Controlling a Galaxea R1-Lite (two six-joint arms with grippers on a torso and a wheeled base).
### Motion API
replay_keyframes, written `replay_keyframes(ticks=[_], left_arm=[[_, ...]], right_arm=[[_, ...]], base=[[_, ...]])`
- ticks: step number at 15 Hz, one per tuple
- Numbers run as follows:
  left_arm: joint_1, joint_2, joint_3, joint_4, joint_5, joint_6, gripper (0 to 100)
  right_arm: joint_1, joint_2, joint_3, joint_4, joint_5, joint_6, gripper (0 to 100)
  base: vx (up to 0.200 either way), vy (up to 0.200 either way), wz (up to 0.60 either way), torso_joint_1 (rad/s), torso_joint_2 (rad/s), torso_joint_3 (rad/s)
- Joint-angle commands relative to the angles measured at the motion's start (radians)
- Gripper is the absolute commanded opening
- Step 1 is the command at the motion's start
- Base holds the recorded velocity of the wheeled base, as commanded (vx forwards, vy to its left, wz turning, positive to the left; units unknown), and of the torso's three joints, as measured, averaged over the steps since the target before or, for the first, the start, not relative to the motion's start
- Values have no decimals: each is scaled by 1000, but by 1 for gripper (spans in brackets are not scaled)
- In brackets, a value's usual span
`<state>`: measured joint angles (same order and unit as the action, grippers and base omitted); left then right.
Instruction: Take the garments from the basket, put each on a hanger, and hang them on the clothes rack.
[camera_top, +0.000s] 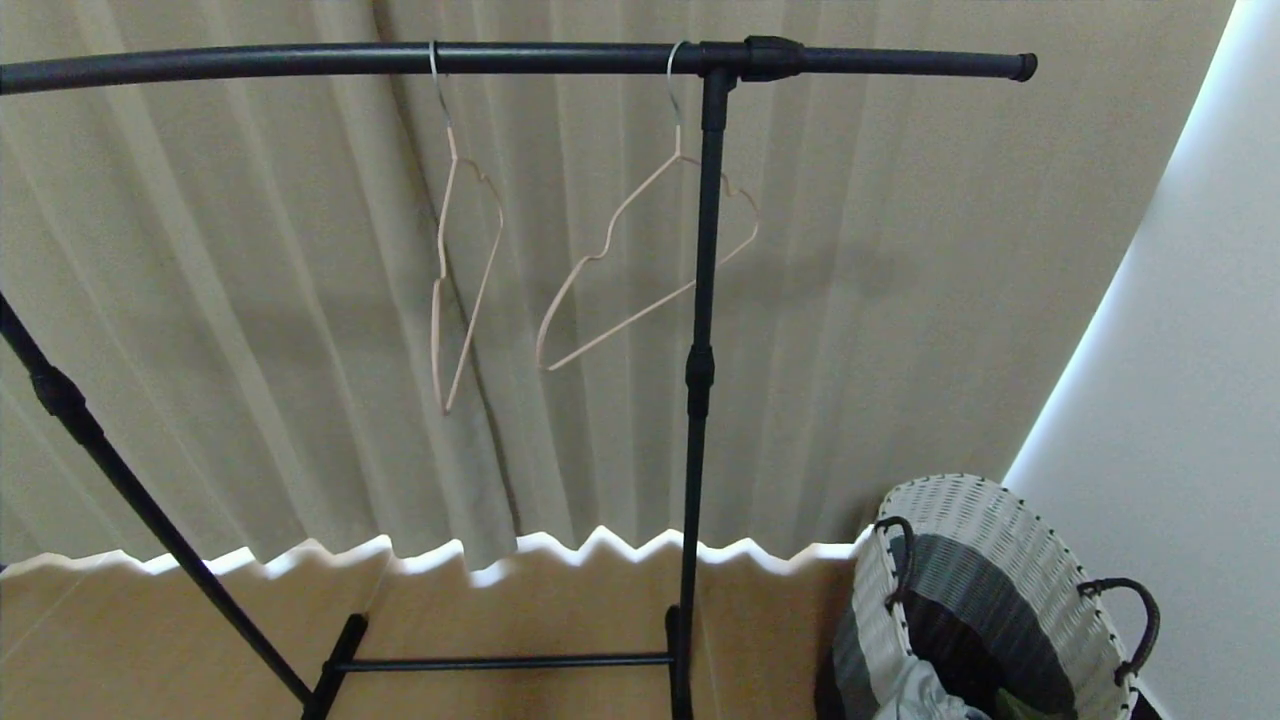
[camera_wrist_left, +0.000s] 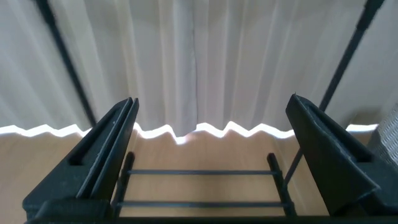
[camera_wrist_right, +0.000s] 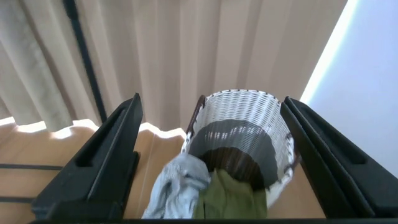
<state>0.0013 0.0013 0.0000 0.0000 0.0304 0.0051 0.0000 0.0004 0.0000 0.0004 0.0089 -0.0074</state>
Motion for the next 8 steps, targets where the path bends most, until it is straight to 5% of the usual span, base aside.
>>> replay_keyframes(ticks=[1,4,8], left_arm=[[0,0,0,0,0,3,100],[0,0,0,0,0,9,100],[0,0,0,0,0,7,100]], right_arm=[[0,1,0,0,0,0,100],[0,1,0,0,0,0,100],[0,1,0,0,0,0,100]], base=[[-200,0,0,-2,7,7],[-200,0,0,1,2,4],[0,0,0,0,0,0]])
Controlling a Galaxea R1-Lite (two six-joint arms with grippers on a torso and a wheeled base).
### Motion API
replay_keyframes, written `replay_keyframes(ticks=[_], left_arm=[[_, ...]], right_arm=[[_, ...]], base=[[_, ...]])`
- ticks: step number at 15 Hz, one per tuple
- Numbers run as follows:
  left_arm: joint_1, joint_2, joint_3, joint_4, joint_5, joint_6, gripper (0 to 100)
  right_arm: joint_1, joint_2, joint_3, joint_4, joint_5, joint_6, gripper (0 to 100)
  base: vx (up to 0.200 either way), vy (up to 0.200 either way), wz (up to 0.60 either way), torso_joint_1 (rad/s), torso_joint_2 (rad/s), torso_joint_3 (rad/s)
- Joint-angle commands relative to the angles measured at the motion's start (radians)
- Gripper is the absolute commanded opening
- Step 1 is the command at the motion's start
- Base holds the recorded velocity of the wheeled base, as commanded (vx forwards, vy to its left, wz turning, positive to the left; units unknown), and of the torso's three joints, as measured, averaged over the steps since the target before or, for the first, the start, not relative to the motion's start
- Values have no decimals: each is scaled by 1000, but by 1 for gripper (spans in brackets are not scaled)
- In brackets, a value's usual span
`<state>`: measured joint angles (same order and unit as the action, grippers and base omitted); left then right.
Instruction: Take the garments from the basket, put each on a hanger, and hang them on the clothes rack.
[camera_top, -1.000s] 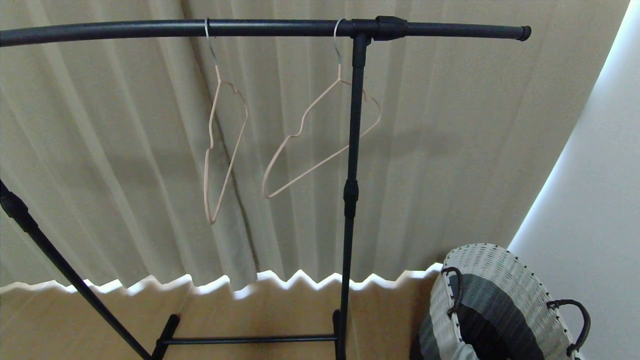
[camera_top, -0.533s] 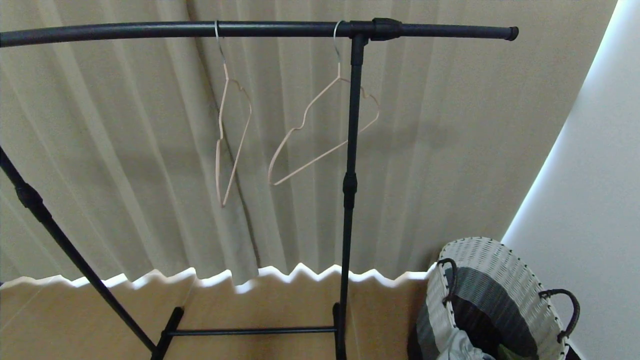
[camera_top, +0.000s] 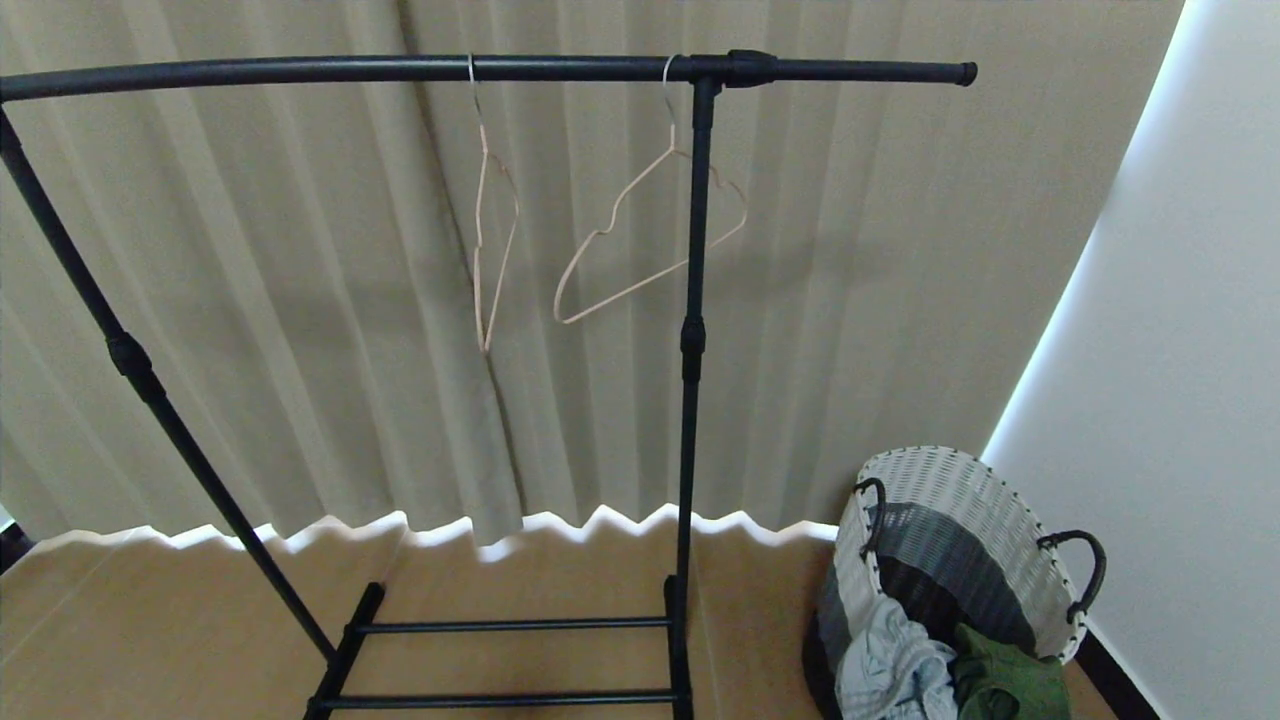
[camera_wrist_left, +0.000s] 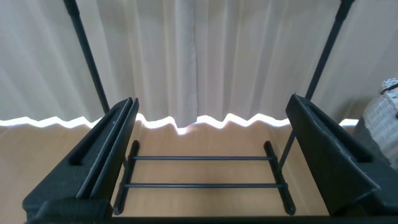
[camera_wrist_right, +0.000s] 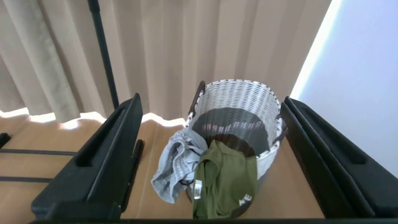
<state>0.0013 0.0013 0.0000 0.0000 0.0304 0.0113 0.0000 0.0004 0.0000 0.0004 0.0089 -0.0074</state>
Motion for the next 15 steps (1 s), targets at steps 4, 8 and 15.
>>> replay_keyframes(ticks=[4,8,15], left_arm=[[0,0,0,0,3,-1,100],[0,0,0,0,6,1,100],[0,-1,0,-2,2,-8,100]], right_arm=[[0,1,0,0,0,0,100],[0,1,0,-2,-1,1,100],[0,1,0,-2,-1,3,100]], base=[[0,0,0,0,0,0],[0,0,0,-17,76,59],[0,0,0,-68,330,256]])
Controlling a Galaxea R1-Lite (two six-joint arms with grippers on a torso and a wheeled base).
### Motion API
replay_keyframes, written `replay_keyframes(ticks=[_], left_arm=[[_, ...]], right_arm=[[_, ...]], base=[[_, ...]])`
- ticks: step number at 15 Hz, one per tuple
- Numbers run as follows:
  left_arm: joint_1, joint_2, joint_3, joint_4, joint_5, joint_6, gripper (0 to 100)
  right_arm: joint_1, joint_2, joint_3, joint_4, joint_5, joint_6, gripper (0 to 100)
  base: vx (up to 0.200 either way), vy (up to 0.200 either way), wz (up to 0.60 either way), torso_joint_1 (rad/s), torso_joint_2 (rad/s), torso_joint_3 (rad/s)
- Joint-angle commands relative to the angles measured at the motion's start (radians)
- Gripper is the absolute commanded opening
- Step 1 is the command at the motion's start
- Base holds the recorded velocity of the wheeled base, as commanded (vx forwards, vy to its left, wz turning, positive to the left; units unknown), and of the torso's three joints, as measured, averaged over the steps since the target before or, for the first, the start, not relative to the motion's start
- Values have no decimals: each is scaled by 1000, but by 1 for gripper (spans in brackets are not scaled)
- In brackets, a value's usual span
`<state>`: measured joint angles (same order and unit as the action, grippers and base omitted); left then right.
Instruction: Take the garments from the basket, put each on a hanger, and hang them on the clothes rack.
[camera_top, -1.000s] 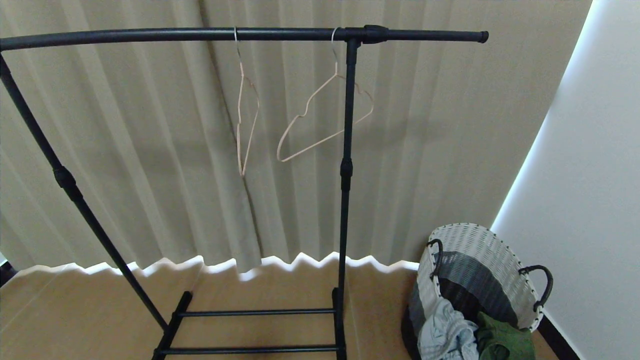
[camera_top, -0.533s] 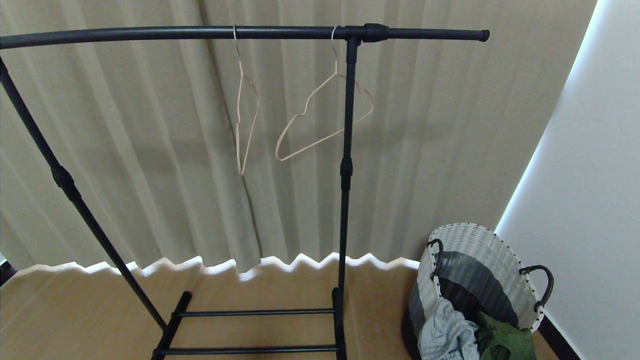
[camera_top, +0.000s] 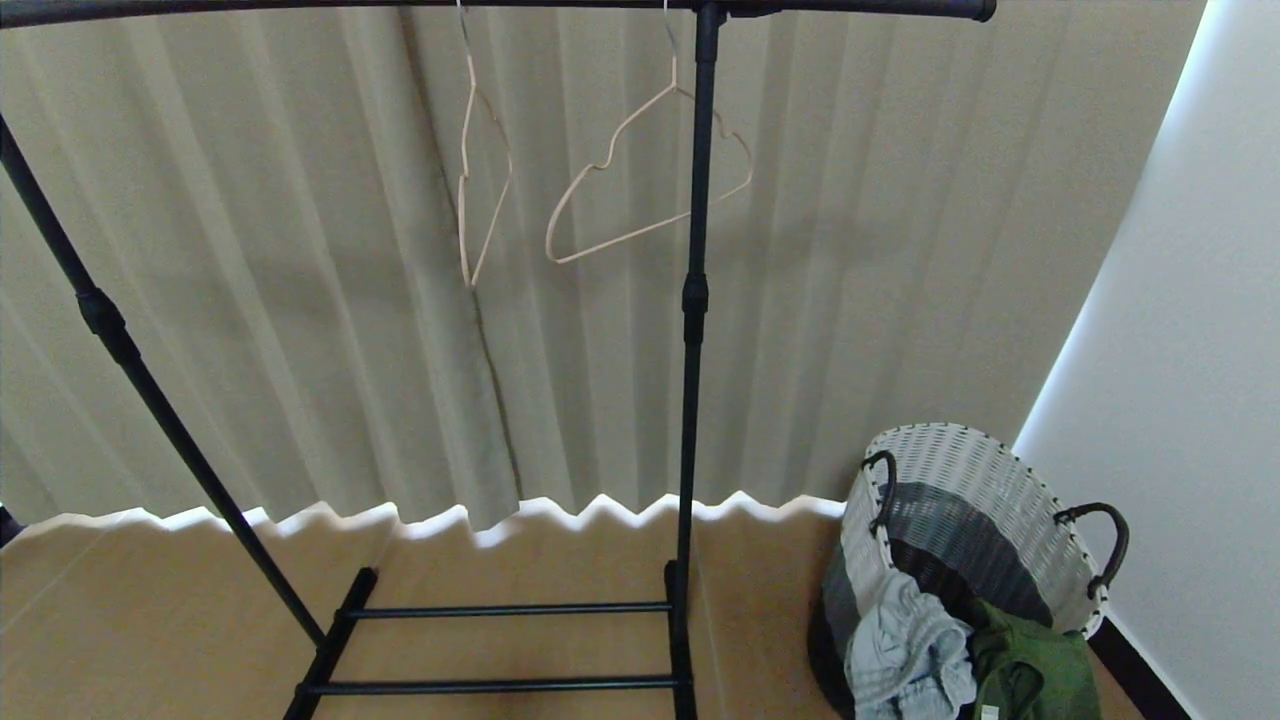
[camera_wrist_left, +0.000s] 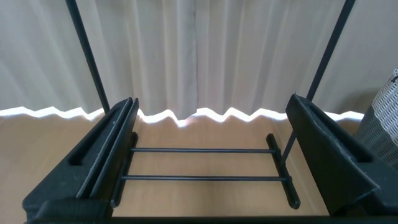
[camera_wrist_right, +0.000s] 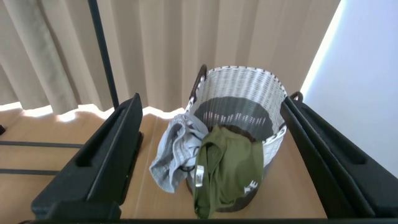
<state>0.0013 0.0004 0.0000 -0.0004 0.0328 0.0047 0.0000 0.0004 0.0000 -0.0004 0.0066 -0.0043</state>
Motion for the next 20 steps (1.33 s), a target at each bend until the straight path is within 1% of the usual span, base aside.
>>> replay_keyframes(ticks=[1,5,10,20], left_arm=[[0,0,0,-1,-2,-2,100],[0,0,0,-1,-4,1,100],[0,0,0,-1,10,-18,100],[0,0,0,-1,1,-14,100]], right_arm=[[0,1,0,-1,1,0,100],[0,1,0,0,3,-5,100],[0,1,0,0,3,-5,100],[0,1,0,0,1,-3,100]], base=[[0,0,0,-17,71,66],[0,0,0,0,0,0],[0,0,0,0,0,0],[0,0,0,0,0,0]])
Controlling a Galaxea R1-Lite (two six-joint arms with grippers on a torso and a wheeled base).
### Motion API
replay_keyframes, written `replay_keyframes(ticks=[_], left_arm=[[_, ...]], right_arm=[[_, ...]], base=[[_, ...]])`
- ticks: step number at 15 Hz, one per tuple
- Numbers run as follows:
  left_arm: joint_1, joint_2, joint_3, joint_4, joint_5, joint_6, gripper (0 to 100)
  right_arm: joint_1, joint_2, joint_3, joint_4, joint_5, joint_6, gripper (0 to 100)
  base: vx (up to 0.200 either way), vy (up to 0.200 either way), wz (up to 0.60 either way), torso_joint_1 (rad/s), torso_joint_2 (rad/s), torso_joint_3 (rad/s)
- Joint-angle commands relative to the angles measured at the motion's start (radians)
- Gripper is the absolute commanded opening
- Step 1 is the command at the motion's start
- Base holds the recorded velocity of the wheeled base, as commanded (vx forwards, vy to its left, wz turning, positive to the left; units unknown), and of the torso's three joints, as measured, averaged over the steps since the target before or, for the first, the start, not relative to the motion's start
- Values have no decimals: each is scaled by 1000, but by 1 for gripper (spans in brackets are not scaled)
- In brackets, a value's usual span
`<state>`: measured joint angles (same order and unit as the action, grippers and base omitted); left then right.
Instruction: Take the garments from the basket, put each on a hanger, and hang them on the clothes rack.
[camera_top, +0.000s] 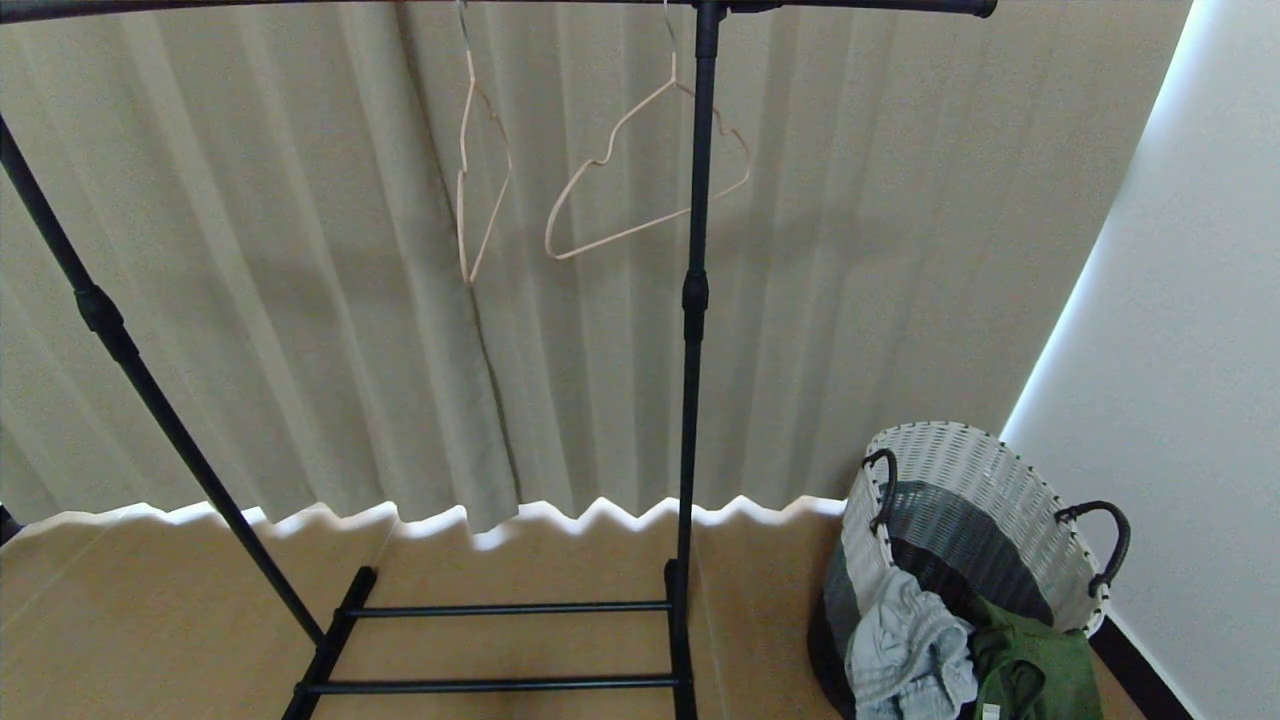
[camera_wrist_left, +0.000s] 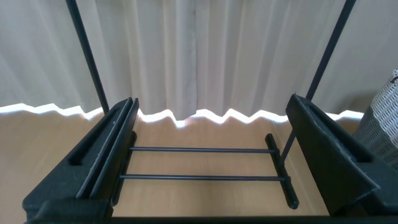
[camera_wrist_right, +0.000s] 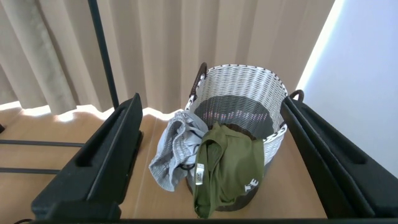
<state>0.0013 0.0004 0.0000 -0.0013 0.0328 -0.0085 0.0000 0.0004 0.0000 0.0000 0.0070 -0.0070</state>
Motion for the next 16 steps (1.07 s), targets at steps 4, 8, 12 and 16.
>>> replay_keyframes(ticks=[4,8,12,16], left_arm=[[0,0,0,0,-1,-1,100],[0,0,0,0,-1,2,100],[0,0,0,0,-2,2,100],[2,0,0,0,1,1,100]], right_arm=[[0,1,0,0,2,-1,100],[0,1,0,0,1,-1,100],[0,1,0,0,1,1,100],[0,1,0,0,4,-11,100]], base=[[150,0,0,-2,-1,4],[150,0,0,-4,4,2],[0,0,0,0,0,0],[0,0,0,0,0,0]])
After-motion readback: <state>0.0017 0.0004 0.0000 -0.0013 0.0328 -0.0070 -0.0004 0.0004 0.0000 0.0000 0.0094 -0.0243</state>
